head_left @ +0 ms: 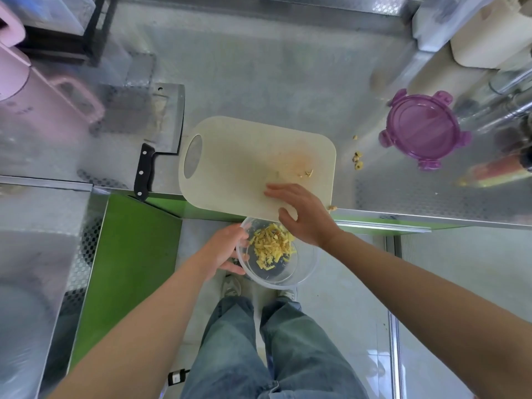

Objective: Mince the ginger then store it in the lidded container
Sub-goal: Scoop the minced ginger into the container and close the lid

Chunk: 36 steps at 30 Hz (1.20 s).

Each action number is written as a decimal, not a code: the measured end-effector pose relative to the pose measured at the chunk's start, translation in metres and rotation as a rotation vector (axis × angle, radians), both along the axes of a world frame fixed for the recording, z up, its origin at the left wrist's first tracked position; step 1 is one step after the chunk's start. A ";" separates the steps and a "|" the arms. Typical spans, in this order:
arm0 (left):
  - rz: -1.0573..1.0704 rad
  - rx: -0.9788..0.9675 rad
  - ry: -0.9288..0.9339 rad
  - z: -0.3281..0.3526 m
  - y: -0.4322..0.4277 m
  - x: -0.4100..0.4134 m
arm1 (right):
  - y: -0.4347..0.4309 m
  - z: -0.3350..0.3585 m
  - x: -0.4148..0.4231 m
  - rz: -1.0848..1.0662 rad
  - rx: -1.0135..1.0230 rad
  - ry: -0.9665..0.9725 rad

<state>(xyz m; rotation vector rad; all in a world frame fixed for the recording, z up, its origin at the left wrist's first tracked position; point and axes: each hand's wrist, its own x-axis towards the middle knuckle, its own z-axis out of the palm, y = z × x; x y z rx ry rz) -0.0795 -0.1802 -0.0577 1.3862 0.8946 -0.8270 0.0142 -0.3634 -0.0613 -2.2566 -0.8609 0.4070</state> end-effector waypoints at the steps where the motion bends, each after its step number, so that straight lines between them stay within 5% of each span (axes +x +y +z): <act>1: -0.001 0.003 0.001 0.000 0.000 0.000 | 0.001 -0.001 0.003 -0.005 -0.024 -0.010; 5: -0.015 0.003 -0.001 0.000 0.001 0.001 | -0.004 0.000 -0.015 0.153 -0.011 -0.021; 9: -0.016 0.003 0.001 0.001 0.001 0.003 | -0.010 0.001 0.012 -0.068 0.085 -0.052; 13: -0.019 0.017 0.006 0.001 0.000 0.004 | -0.013 -0.014 0.048 -0.239 -0.197 -0.012; 23: -0.022 0.025 0.012 -0.003 0.002 0.002 | -0.018 -0.009 -0.044 0.255 -0.088 -0.018; 29: -0.028 0.019 0.011 -0.001 0.001 0.002 | -0.015 -0.017 -0.012 0.182 -0.233 -0.107; 36: -0.064 0.026 -0.022 0.002 0.001 0.003 | -0.030 -0.015 0.027 0.108 -0.181 -0.116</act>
